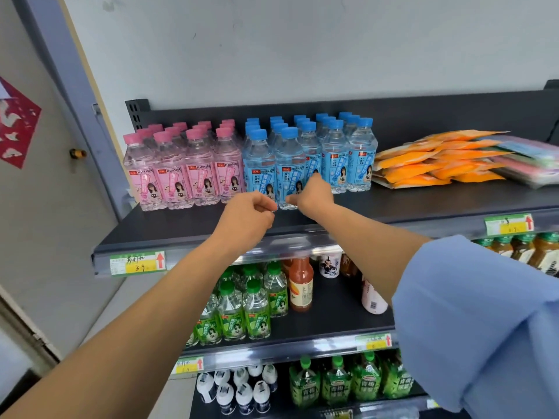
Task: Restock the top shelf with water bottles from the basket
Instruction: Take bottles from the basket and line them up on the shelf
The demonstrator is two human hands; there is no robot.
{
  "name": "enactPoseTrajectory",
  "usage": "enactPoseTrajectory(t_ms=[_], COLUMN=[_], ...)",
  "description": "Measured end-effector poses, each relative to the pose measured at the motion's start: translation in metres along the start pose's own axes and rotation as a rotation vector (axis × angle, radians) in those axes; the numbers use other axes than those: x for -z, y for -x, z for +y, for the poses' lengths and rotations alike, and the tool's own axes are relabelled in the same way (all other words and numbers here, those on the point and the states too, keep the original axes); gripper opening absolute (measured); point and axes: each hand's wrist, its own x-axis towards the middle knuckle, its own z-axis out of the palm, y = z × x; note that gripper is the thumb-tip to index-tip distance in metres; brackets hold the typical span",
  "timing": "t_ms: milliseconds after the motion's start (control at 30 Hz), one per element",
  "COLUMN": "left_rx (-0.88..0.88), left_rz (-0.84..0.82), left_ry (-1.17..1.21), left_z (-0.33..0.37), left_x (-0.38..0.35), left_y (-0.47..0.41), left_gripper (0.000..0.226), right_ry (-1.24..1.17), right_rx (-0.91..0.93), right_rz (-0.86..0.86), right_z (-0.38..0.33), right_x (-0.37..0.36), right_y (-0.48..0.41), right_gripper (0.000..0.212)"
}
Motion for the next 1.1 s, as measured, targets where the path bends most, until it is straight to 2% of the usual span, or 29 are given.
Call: enactPoseTrajectory(t_ms=[267,400,533,700,867,967,1100], left_rx=[-0.031,0.011,0.074,0.161,0.292,0.368,0.452], left_rz=[-0.078,-0.174,-0.283,-0.422,-0.450,-0.468,-0.490], left_ry=[-0.012,-0.009,-0.045,-0.101,-0.080,-0.081,-0.077], left_z=[0.007,-0.004,-0.032,-0.073,-0.131,-0.164,-0.202], left_x=[-0.031,-0.062,-0.101,-0.145,-0.184,-0.202,-0.216], left_y=[0.032,0.066,0.102,0.151,0.197,0.221,0.242], left_gripper=[0.014,0.017,0.015,0.015,0.016,0.021,0.023], right_ry=[-0.059,-0.097,-0.105,-0.032,0.083,0.216,0.325], right_rx=[0.206,0.220,0.187,0.045,-0.095,-0.124,-0.136], right_rz=[0.088,0.121,0.055,-0.125,-0.395,-0.621,-0.811], right_z=[0.019,0.057,0.109,0.185,0.260,0.291,0.324], right_x=[0.039,0.046,0.033,-0.008,-0.069,-0.102,-0.150], right_y=[0.056,0.106,0.153,0.200,0.239,0.264,0.292], right_gripper=[0.020,0.013,0.006,0.010,0.018,0.023,0.028])
